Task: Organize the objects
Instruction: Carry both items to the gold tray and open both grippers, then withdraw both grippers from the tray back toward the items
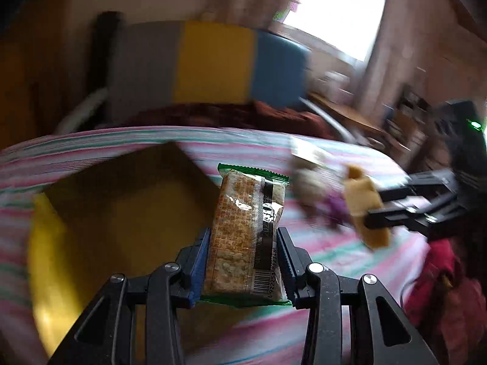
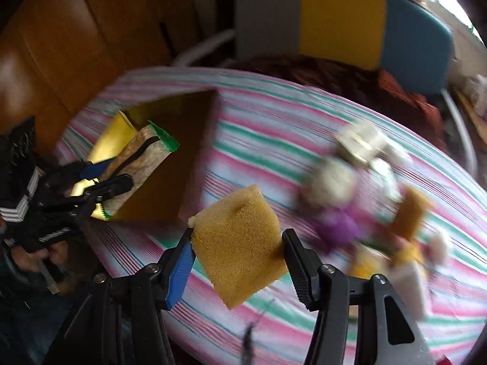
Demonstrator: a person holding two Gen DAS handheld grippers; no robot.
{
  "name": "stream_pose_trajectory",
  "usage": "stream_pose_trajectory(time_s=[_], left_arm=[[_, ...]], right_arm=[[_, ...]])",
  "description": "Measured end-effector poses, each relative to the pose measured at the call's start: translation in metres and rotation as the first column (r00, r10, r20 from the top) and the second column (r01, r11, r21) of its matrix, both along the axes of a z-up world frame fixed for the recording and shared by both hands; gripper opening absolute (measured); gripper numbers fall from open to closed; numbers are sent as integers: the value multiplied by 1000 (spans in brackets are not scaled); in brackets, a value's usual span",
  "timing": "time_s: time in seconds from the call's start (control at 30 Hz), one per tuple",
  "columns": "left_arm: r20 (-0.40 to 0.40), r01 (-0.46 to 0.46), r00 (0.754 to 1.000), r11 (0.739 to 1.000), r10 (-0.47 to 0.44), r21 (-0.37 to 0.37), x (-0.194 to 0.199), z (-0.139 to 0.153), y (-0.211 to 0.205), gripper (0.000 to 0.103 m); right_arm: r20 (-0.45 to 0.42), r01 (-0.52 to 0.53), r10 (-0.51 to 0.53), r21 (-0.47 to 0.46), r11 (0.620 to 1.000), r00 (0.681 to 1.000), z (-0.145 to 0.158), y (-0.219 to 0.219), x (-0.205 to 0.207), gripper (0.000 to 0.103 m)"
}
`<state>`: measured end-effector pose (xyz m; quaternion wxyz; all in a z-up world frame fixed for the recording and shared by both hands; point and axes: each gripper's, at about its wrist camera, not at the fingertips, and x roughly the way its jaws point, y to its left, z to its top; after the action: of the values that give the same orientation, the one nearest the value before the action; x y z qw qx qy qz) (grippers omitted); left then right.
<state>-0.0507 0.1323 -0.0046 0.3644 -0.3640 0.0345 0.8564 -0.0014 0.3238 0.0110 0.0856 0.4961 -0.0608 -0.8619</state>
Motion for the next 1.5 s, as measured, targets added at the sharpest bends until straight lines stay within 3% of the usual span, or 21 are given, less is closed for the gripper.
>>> stream_pose_trajectory(time_s=[0.17, 0.27, 0.3, 0.37, 0.4, 0.53, 0.7, 1.0, 1.23, 1.5], left_arm=[[-20, -244, 970, 966, 243, -87, -48, -7, -58, 43], [-39, -349, 937, 930, 347, -111, -64, -12, -85, 45], [-55, -381, 924, 917, 377, -119, -66, -12, -92, 51], [-60, -413, 911, 905, 409, -107, -64, -13, -107, 64], [-64, -425, 905, 900, 420, -98, -61, -13, -113, 65], [-82, -444, 896, 891, 437, -100, -45, -16, -119, 65], [-83, -462, 886, 885, 457, -65, -26, -14, -121, 77], [-100, -479, 876, 876, 472, -58, 0, -7, -118, 82], [-102, -492, 869, 868, 485, -66, 9, -6, -119, 83], [-121, -474, 877, 878, 464, -70, 16, 1, -110, 83]], right_arm=[[-10, -23, 22, -114, 993, 1000, -7, -52, -65, 61], [-15, -18, 16, -160, 987, 1000, -14, -79, -89, 74], [-19, -22, 20, -165, 986, 1000, -15, -87, -94, 82], [-20, -36, 33, -160, 987, 999, -12, -98, -93, 84], [-20, -45, 42, -151, 988, 999, -13, -107, -91, 84], [-34, -65, 63, -65, 996, 997, -18, -125, -80, 84], [-100, -21, 25, 41, 999, 995, -14, -131, -63, 84], [-210, 128, -102, 116, 985, 972, 5, -129, -30, 84], [-317, 175, -98, 224, 959, 943, 22, -140, -8, 84], [-358, 180, -77, 265, 947, 931, 27, -145, 2, 84]])
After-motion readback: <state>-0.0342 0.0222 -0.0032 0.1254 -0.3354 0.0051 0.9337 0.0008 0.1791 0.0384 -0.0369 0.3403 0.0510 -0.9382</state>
